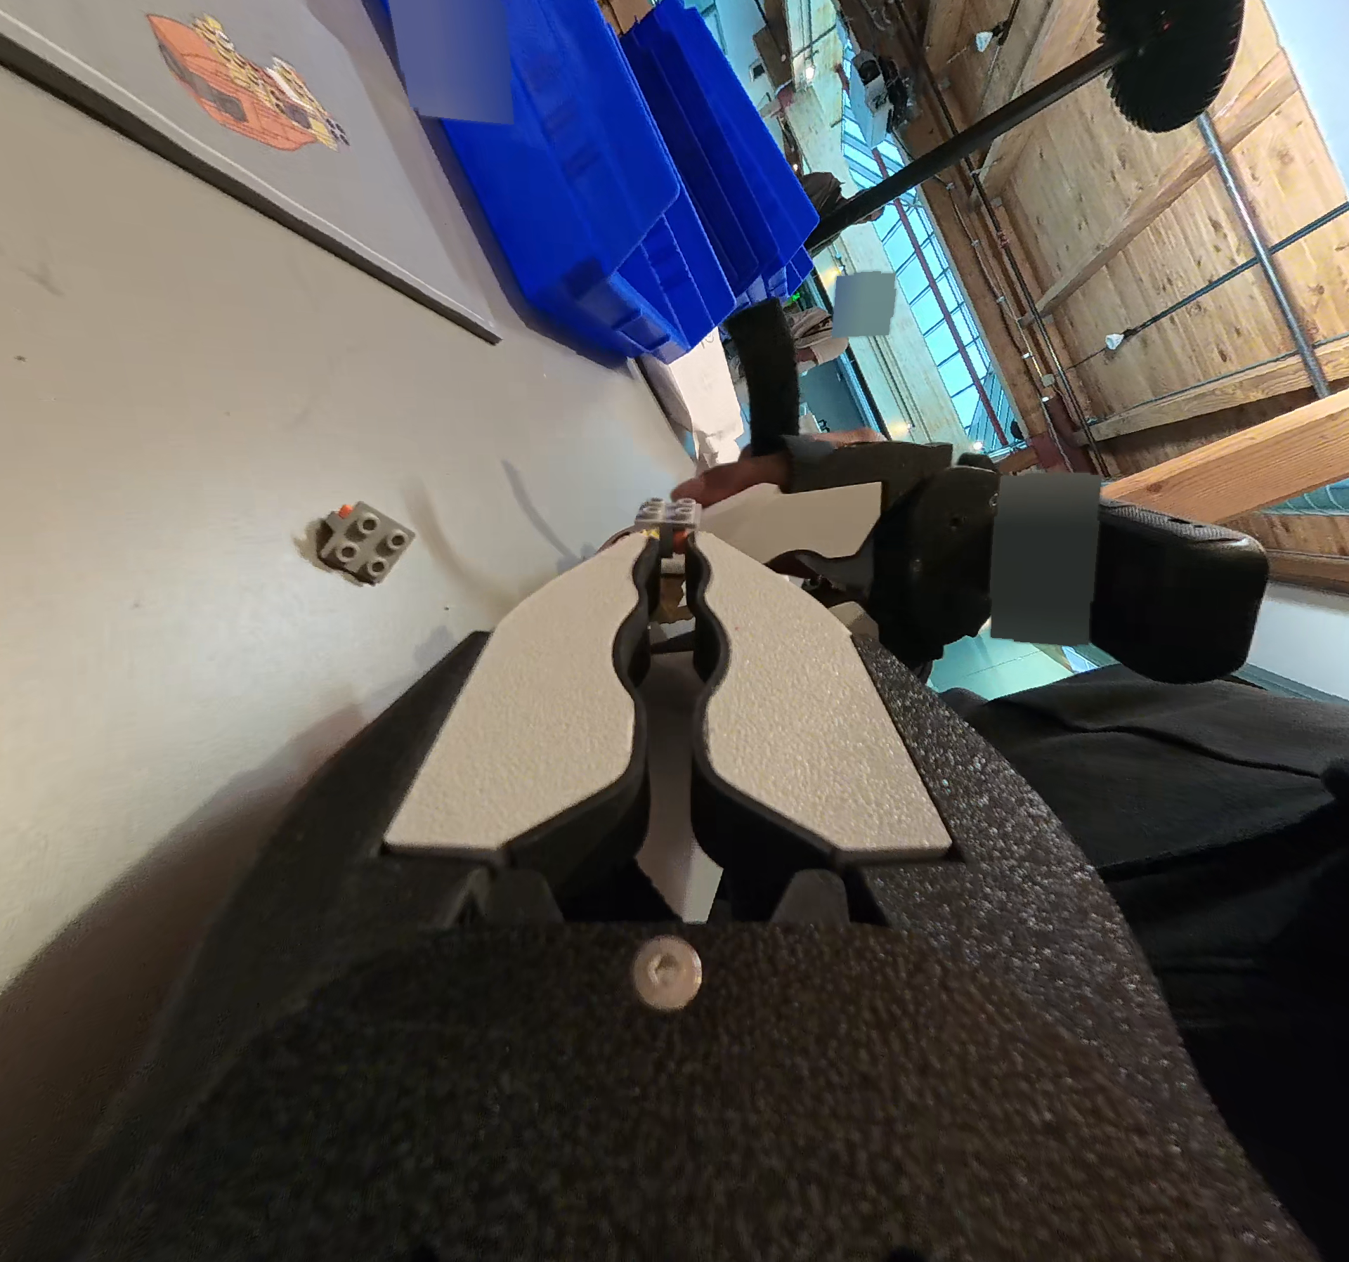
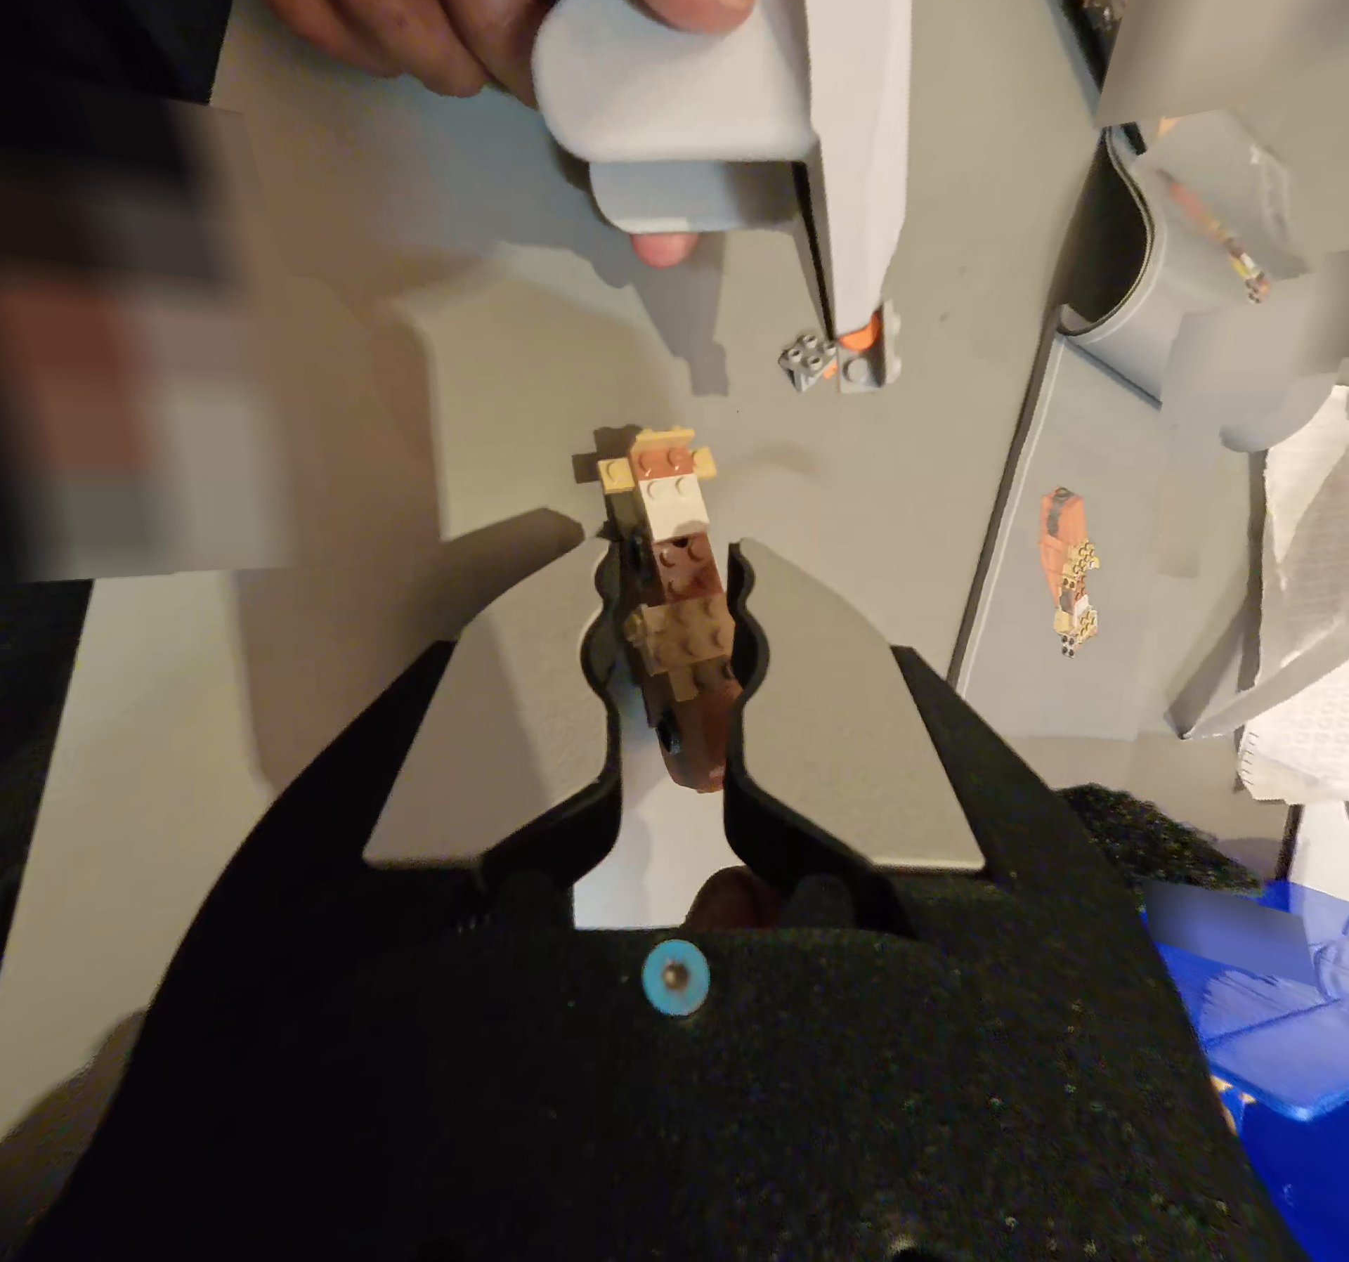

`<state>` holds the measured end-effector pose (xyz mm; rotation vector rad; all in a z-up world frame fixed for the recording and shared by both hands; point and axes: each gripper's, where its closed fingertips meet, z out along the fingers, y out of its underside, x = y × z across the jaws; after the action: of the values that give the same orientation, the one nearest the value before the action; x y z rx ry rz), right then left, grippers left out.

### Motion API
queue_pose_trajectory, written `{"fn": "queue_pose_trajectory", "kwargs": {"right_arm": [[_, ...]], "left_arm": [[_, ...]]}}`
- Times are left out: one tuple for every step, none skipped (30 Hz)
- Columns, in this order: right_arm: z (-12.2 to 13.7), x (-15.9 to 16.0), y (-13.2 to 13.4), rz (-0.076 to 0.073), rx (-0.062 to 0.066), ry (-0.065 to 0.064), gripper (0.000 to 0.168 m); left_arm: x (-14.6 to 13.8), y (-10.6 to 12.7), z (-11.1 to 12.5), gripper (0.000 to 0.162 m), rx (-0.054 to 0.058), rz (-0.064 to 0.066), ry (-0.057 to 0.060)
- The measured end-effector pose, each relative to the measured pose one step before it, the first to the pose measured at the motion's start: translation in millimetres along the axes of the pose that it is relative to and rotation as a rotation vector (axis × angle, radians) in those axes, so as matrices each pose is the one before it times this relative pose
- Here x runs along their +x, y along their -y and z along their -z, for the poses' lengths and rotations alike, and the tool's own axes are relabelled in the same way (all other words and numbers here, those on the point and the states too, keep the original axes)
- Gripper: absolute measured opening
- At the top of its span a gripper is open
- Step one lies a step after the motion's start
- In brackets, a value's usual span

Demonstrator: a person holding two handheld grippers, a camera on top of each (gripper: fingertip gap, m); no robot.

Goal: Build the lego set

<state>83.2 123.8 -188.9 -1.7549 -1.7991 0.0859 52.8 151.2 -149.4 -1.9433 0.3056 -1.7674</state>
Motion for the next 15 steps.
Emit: {"fn": "queue_pose_trajectory", "kwargs": {"right_arm": [[-1.14,-0.15,-1.48,0.0028,-0.0136,0.0066,0.028],[-1.1,-0.49,-1.27,0.0042,-0.0125,0.0079,0.029],[-1.02,-0.9,-1.1,0.0047,-0.011,0.0087,0.029],[-0.87,-0.56,-0.43,0.0044,-0.0082,0.0057,0.029],[-0.77,-0.15,-0.11,0.0033,-0.0052,0.0036,0.03],[-0.62,0.05,0.04,0.0011,-0.0042,0.0031,0.03],[-0.66,0.25,-0.32,-0.0016,-0.005,0.0021,0.03],[-0.48,0.12,-0.33,-0.0024,-0.0042,0.0016,0.03],[-0.3,-0.18,0.09,-0.0023,-0.0014,0.0009,0.031],[-0.1,-0.2,0.01,-0.0027,-0.0003,-0.0002,0.031],[0.0,-0.25,0.05,-0.0021,-0.001,-0.0017,0.031],[0.12,-0.3,-0.09,0.0,-0.0014,-0.0033,0.03],[0.26,0.01,0.13,0.0006,-0.0004,-0.0056,0.029],[0.36,0.07,0.22,-0.0012,0.0013,-0.0057,0.027],[0.58,0.01,0.6,-0.003,0.0036,-0.005,0.027]], "left_arm": [[0.65,-0.51,0.51,0.006,-0.0008,-0.0003,-0.0009],[0.54,-0.06,-0.14,0.006,-0.0001,-0.001,-0.0017],[0.18,0.06,0.26,0.006,0.001,-0.0017,-0.0012],[0.13,0.08,0.01,0.006,0.0018,-0.0015,-0.0012],[0.1,0.07,0.23,0.006,0.0015,-0.0012,-0.001],[0.06,0.09,0.09,0.006,0.0024,-0.0017,-0.0004],[0.25,0.44,0.25,0.006,0.0024,-0.0013,-0.0006],[0.03,0.06,0.35,0.006,0.0012,-0.0008,-0.0003],[-0.08,0.28,-0.13,0.006,0.0015,-0.0009,-0.0003],[0.02,0.19,0.01,0.006,0.0016,-0.0011,0.0002],[-0.15,-0.11,0.17,0.006,0.0013,-0.0006,0.0011],[0.15,0.03,0.1,0.006,0.0006,-0.0004,0.0006],[0.02,-0.11,0.23,0.006,0.0004,0.0001,0.0015],[0.05,-0.16,0.36,0.006,-0.0001,0.0004,0.0014],[0.09,-0.25,0.12,0.006,-0.001,0.0002,0.0008]]}}
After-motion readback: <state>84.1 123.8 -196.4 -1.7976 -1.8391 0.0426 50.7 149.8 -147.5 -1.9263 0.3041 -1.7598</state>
